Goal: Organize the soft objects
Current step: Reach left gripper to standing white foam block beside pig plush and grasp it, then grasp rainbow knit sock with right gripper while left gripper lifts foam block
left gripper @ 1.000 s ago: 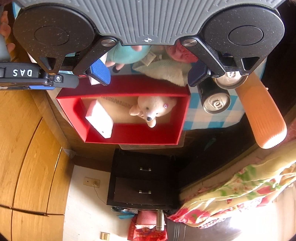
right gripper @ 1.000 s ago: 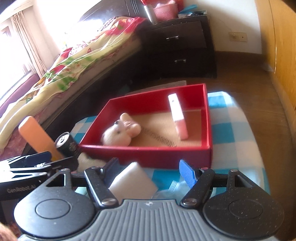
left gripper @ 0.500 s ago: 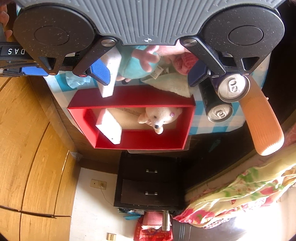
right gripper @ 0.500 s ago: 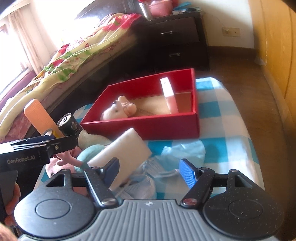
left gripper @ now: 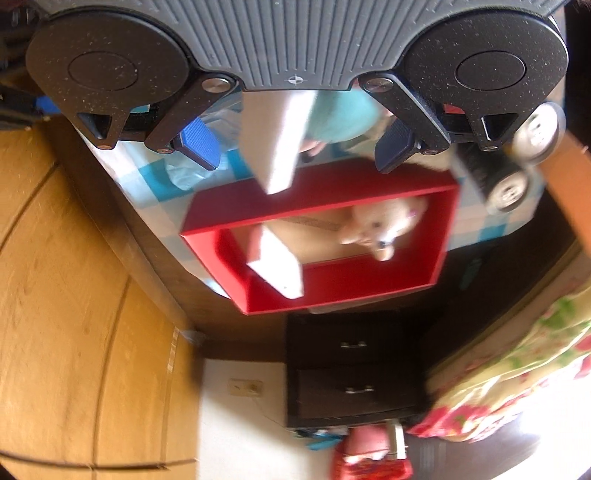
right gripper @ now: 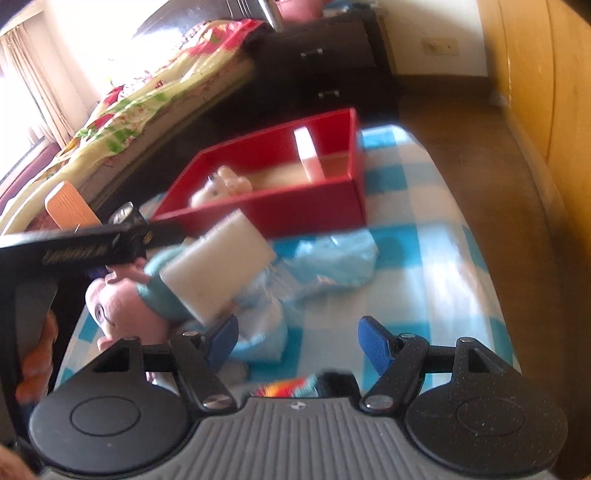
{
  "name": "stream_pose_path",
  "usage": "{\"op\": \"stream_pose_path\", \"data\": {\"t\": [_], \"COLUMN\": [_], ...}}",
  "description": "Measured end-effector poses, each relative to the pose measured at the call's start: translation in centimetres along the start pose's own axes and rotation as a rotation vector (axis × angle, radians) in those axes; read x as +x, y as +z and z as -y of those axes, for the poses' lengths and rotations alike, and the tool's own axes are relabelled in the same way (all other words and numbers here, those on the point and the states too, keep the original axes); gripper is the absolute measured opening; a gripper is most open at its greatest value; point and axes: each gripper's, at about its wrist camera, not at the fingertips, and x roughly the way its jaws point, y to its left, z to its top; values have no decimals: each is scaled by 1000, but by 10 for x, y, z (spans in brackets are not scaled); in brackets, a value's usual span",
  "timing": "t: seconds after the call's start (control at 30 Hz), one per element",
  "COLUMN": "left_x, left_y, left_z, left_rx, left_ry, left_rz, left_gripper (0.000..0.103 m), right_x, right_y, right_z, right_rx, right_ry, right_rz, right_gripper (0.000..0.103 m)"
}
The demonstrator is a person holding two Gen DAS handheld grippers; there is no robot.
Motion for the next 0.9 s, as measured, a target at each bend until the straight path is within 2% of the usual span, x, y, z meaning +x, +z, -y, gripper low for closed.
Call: {"op": "stream_pose_path", "data": {"t": [0.17,0.37,0.43,0.53,0.6,0.63,0.7,0.8,0.9], "left_x": [30,56,56,50,45,41,36,29,23], "left_y": [5,-1,-4,-8,-10,-11,-11,-11,-11], "left_z": [16,22,27,35,35,34,29,17,5], "left_rx": [53,46,71,106,108,104,88,21,-28], "left_ry": [-14,-20,-21,-28,-43,-53,-74,-112,-143], "left_rz": [-60,-158,-165,-182,-195,-199,-210,-223,-227], "left_gripper": [92,90,83,66,52,49,34,28,28], "right_x": [-3,-2,0,3,5,5,7,12,20], "right_y": [-11,-8,-9,-13,-14,-14,-16,-20,-25], "right_z": [12,19,19,19,16,14,9,1,-4], "right_rx": [-3,21,16,7,-6,-16,-41,-81,-97], "right_ry": [-27,-10,-16,-20,-20,-16,-16,-8,2], "right_rz": [-15,-27,-43,-69,-82,-87,-98,-125,-164], "right_gripper": [50,52,52,53,54,55,59,61,61]}}
